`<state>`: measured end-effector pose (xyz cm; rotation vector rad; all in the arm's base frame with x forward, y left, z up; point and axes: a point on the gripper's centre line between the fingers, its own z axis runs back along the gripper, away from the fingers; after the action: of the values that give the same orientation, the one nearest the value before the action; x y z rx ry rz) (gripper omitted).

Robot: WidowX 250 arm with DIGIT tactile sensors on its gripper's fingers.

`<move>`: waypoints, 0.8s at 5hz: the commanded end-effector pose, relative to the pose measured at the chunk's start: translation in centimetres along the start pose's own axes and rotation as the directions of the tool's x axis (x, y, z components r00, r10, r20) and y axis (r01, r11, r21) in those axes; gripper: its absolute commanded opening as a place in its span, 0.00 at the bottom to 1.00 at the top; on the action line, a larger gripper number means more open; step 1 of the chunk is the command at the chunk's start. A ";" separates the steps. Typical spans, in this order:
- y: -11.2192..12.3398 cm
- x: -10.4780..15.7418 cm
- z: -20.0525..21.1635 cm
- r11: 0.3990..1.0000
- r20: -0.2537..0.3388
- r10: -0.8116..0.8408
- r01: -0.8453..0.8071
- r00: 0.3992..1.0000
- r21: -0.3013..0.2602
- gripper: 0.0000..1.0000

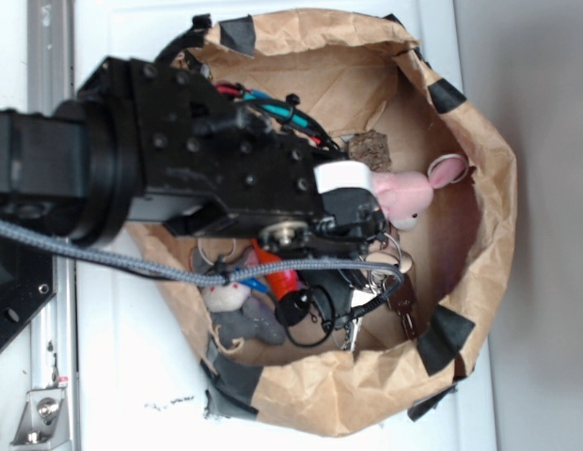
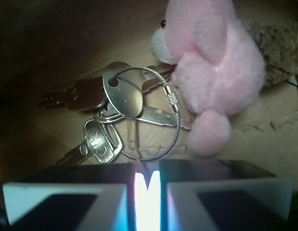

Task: Grab the silver keys.

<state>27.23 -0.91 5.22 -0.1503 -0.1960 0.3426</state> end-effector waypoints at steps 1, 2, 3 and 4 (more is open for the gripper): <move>-0.2 1.8 1.4 1.000 0.038 0.021 -0.021 0.999 -0.007 0.00; -0.6 2.3 -0.4 0.999 0.085 0.011 -0.015 0.996 0.042 1.00; -0.7 3.5 -1.8 0.998 0.132 0.005 -0.014 0.991 0.068 1.00; 0.4 3.8 -2.5 0.995 0.166 -0.001 -0.015 0.986 0.096 1.00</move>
<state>30.62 0.27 2.52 -0.0177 -0.3084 0.3751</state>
